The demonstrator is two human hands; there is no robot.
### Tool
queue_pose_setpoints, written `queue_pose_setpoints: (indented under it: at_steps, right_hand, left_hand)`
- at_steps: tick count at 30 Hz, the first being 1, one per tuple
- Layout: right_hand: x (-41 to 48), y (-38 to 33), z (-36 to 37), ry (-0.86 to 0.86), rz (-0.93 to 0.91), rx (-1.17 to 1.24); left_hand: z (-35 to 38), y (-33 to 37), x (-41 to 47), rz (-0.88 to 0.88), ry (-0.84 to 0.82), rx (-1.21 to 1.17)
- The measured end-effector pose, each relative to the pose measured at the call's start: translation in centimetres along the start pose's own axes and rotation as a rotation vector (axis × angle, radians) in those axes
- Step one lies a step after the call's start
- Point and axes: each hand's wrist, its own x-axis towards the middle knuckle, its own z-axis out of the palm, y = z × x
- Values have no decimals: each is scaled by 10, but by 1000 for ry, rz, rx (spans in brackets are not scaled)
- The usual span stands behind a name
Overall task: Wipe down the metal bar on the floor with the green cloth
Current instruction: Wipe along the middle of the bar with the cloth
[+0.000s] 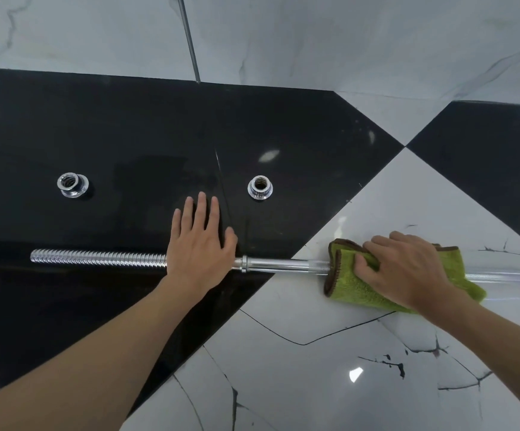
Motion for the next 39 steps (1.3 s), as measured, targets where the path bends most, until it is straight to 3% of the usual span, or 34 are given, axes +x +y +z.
queue_pose_setpoints:
  at_steps: [17,23,30,39]
  right_hand:
    - [37,-138,-15,-108,-57,107]
    - [12,-105,-16,-116,-59,56]
    - [-40,-22,-30,-308,-6,-190]
    - [-40,-36,-25,-167,293,-266]
  left_hand:
    - [12,-4,-57,36,31,25]
    - [11,-4,-68,12,4,-14]
    - [11,-5,-79,39,0,18]
    - [3,5,-68,107,87,-7]
